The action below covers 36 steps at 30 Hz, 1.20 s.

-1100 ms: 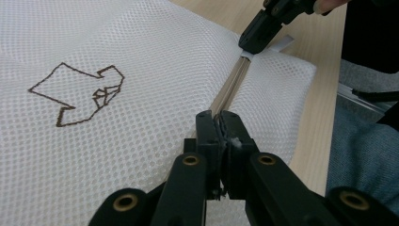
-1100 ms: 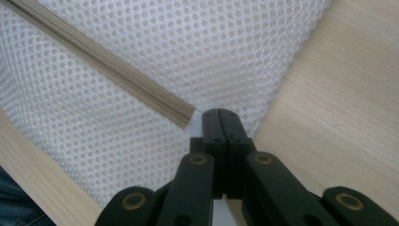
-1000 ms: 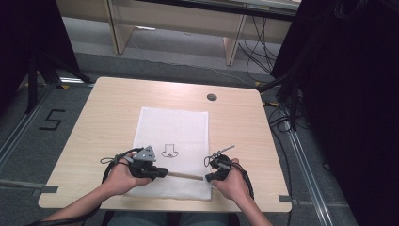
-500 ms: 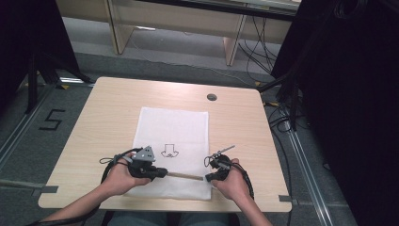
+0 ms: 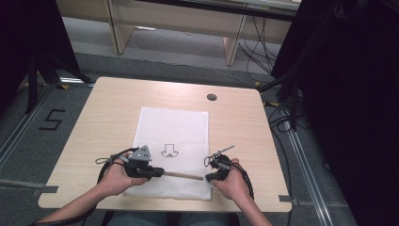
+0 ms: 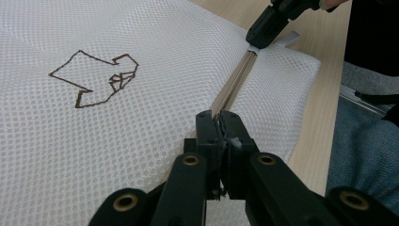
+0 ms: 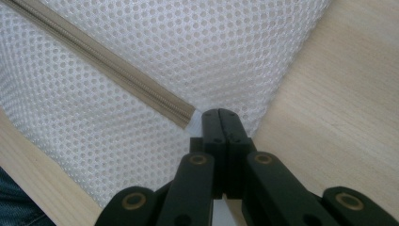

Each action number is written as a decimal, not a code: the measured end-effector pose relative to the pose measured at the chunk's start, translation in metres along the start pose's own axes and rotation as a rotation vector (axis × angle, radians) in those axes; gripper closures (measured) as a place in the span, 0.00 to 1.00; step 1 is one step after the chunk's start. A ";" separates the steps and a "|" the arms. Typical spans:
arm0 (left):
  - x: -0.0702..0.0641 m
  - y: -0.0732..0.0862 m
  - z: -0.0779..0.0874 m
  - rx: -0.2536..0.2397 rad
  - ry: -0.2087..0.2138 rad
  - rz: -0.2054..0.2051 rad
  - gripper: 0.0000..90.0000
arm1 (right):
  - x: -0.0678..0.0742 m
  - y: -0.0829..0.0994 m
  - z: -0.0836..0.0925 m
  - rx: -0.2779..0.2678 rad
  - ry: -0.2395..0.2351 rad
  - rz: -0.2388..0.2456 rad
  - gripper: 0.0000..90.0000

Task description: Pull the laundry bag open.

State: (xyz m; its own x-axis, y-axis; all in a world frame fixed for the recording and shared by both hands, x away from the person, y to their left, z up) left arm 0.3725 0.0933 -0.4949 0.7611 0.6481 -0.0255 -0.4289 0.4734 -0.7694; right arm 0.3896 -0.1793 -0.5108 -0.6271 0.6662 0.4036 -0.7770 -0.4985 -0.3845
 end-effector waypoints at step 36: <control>0.013 0.011 0.013 0.009 -0.036 0.023 0.97 | 0.000 0.000 0.000 -0.001 0.000 -0.008 1.00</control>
State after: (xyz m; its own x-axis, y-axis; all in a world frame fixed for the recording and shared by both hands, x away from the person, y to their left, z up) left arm 0.3716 0.1149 -0.4948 0.7332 0.6797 -0.0202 -0.4504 0.4632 -0.7633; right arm 0.3896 -0.1793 -0.5108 -0.6210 0.6702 0.4064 -0.7818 -0.4926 -0.3823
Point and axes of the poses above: each handheld gripper's, and its own axes: z roughly backward along the jaws, y roughly out of its underside, x roughly to its left, the point moved 3 cm from there along -z, roughly forward along the jaws, and after that the axes turned 15 degrees about -y, right-handed, at the moved point
